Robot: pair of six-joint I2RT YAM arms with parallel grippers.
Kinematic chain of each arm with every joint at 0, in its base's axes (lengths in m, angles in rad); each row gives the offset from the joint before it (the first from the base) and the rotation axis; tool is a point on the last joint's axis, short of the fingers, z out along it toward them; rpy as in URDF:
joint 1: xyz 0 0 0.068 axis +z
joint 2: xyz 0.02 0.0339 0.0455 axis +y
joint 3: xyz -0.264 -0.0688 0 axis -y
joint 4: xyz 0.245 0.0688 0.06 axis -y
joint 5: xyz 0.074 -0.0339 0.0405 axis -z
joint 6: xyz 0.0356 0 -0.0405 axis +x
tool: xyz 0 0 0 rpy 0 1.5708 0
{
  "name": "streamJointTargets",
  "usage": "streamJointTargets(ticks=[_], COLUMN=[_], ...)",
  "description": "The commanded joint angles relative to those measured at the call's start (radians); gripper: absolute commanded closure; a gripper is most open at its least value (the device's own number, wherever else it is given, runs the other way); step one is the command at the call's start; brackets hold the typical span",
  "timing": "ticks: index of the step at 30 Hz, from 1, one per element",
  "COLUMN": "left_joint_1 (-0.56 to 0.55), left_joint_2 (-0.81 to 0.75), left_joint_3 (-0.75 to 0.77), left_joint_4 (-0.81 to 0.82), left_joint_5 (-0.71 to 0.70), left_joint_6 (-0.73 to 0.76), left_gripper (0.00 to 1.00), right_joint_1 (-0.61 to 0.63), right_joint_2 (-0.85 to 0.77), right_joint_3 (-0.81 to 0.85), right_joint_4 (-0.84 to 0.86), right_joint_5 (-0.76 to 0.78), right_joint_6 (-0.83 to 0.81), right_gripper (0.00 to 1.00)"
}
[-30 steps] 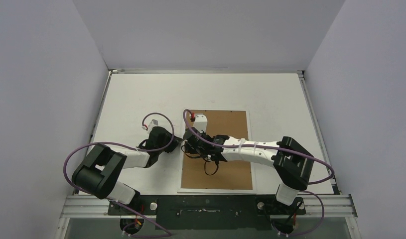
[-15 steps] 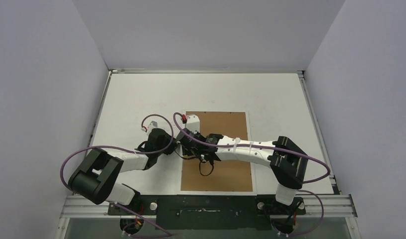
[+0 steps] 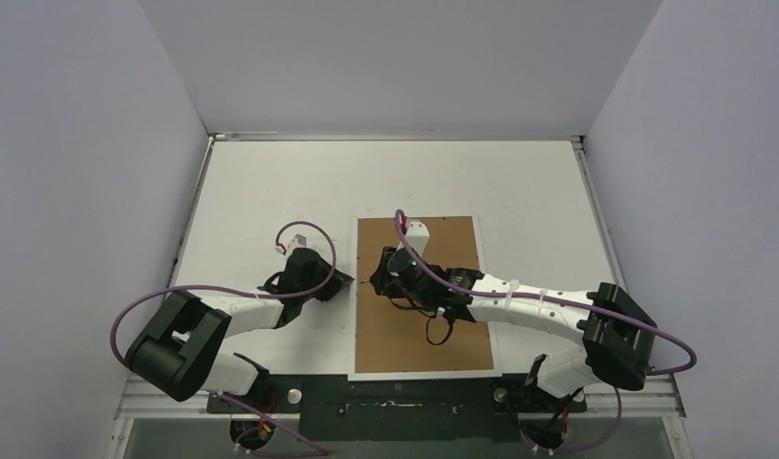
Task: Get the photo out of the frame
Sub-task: Release the photo frame item from the photo frame.
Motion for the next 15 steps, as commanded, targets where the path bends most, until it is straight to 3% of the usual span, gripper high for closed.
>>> streamJointTargets(ticks=[1,12,15], left_joint_1=[-0.013,-0.013,-0.013], left_joint_2=[-0.005,-0.033,-0.036], left_joint_3=[-0.002,0.031,0.044], left_joint_4=[-0.129,-0.136,-0.125], left_joint_5=[0.032,0.045,0.064], left_joint_6=[0.043,0.141,0.171], left_gripper=[1.00,1.00,0.91], right_joint_1=[-0.065,-0.314,-0.367], right_joint_2=[-0.062,-0.065,-0.023], right_joint_3=[-0.115,-0.310,-0.294], right_joint_4=[0.120,0.524,0.570], right_joint_5=[-0.039,-0.370,-0.427], right_joint_6=[0.062,0.128,0.127], right_gripper=[1.00,1.00,1.00])
